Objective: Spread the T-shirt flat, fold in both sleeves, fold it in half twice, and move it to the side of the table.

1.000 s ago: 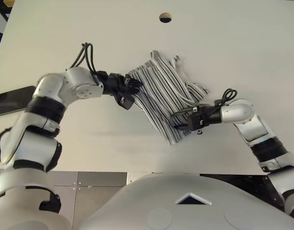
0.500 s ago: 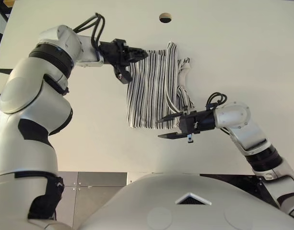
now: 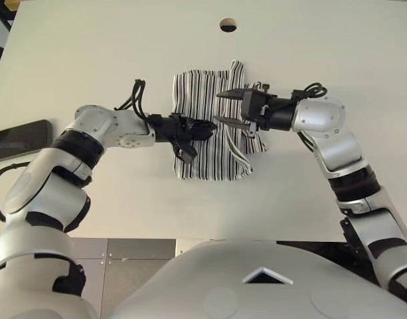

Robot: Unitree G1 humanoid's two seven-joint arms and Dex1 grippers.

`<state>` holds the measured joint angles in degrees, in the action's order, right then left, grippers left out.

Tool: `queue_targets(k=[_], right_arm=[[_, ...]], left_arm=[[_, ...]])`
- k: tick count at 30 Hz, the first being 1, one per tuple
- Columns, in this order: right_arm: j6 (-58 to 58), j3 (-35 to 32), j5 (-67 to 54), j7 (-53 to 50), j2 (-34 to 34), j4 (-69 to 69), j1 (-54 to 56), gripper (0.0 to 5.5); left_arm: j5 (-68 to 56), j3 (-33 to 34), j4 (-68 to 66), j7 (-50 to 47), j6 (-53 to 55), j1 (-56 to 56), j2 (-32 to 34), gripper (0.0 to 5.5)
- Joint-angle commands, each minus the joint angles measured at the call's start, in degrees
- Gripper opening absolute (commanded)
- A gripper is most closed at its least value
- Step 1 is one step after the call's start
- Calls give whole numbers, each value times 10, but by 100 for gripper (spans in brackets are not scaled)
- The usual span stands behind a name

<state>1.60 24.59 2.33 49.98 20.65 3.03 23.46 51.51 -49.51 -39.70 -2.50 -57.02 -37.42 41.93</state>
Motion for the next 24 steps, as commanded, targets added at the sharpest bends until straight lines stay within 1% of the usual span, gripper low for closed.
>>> queue_targets(k=[1, 4, 6, 9, 12, 16, 20, 24], right_arm=[[13, 21, 43, -18, -22, 65, 46, 206], [14, 31, 65, -34, -43, 113, 66, 206], [23, 44, 97, -50, -46, 158, 80, 206], [37, 72, 156, -71, -39, 229, 95, 206], [41, 92, 196, -65, -24, 248, 98, 206], [33, 87, 207, -39, 7, 203, 87, 206], [15, 77, 225, 7, 76, 124, 73, 206], [4, 63, 236, 35, 130, 73, 59, 206]], left_arm=[[-35, -22, -36, 126, -10, 60, -11, 146], [-70, -16, -13, 172, -2, 68, -12, 146], [-82, -11, 4, 194, 7, 75, -14, 146], [-95, -3, 33, 221, 21, 88, -13, 146], [-104, 6, 60, 241, 33, 102, -9, 146], [-109, 16, 86, 260, 46, 116, -6, 146], [-119, 26, 104, 279, 56, 127, -4, 146], [-123, 34, 113, 292, 61, 131, -4, 146]])
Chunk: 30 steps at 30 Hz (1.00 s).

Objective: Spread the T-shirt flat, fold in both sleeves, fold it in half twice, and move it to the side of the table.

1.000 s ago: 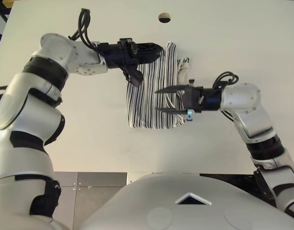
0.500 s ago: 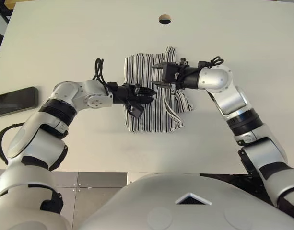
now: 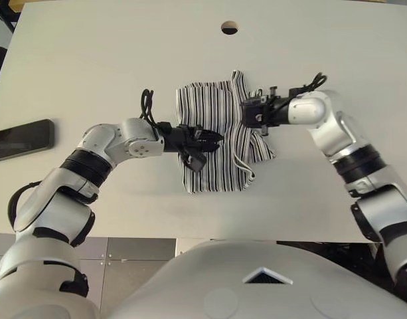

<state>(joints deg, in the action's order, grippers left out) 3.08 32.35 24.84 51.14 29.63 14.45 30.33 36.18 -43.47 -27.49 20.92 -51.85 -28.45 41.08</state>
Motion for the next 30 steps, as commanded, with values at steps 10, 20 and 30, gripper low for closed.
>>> queue_targets(k=[10, 20, 30], right_arm=[[-8, -55, 2, 44, 84, -67, -5, 206], [-79, -24, -68, 57, -15, -179, -45, 206], [-42, 50, -7, 49, -45, -103, -34, 206]], left_arm=[[39, -17, -14, 60, 12, 43, -6, 146], [48, -21, -24, 58, 10, 34, -18, 146], [52, -23, -31, 59, 7, 29, -27, 146]])
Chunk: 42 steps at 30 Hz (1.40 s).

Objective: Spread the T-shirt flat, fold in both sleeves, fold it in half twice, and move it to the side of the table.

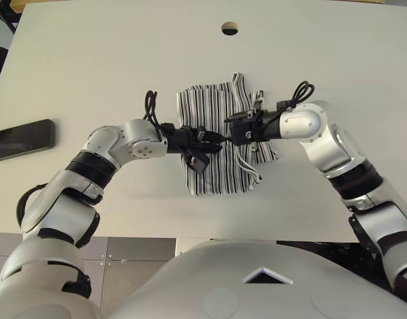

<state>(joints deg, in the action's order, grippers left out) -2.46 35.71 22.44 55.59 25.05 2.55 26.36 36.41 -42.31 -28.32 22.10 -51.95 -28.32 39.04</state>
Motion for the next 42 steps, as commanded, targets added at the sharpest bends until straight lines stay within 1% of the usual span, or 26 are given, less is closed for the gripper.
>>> queue_targets(k=[1, 3, 9, 12, 18, 22, 25, 28, 34, 38, 42], right_arm=[[17, 19, 22, 7, 9, 19, 5, 206], [23, 14, 30, 15, 31, 16, 4, 206], [39, -12, 54, 60, 138, -19, -6, 206], [51, -19, 80, 67, 177, -30, 1, 206], [58, -46, 119, 78, 230, -33, 21, 206], [46, -72, 106, 85, 230, -52, 15, 206], [48, -91, 82, 66, 201, -67, 22, 206], [44, -100, 53, 40, 153, -75, 27, 206], [51, -77, 57, -14, 60, -34, 55, 206], [73, -43, 81, -61, 4, 68, 83, 206], [105, -17, 117, -102, -11, 173, 108, 206]], left_arm=[[50, -35, -24, 47, 8, 28, -7, 146], [51, -35, -24, 46, 9, 29, -7, 146], [51, -32, -20, 47, 7, 33, -2, 146], [52, -32, -22, 46, 6, 34, 0, 146], [54, -32, -26, 45, 5, 31, 0, 146], [56, -34, -31, 44, 3, 27, -3, 146], [58, -34, -36, 41, 3, 25, -4, 146], [60, -34, -41, 38, 3, 24, -6, 146], [64, -36, -45, 38, 0, 19, -10, 146], [65, -35, -47, 36, -1, 19, -11, 146], [66, -36, -48, 37, -3, 18, -14, 146]])
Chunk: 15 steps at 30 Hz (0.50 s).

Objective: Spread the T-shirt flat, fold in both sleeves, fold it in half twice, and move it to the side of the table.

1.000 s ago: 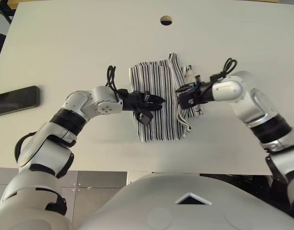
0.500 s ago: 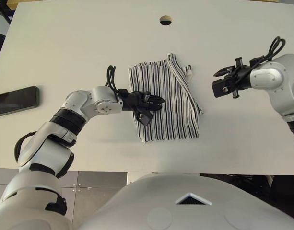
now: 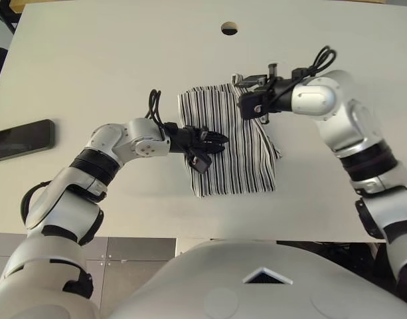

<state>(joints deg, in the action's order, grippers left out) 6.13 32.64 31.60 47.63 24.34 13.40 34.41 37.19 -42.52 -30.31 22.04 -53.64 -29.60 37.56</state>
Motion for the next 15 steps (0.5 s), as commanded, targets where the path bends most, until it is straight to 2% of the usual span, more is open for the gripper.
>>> queue_targets(k=[1, 9, 15], right_arm=[[27, 18, 35, -33, -1, 89, 35, 206], [68, 22, 85, -44, 70, 195, 68, 206], [82, -1, 87, -49, 113, 205, 93, 206]], left_arm=[[58, -33, -27, 38, 15, 31, 1, 146], [52, -30, -22, 41, 19, 31, -3, 146], [52, -29, -23, 40, 21, 33, -4, 146]])
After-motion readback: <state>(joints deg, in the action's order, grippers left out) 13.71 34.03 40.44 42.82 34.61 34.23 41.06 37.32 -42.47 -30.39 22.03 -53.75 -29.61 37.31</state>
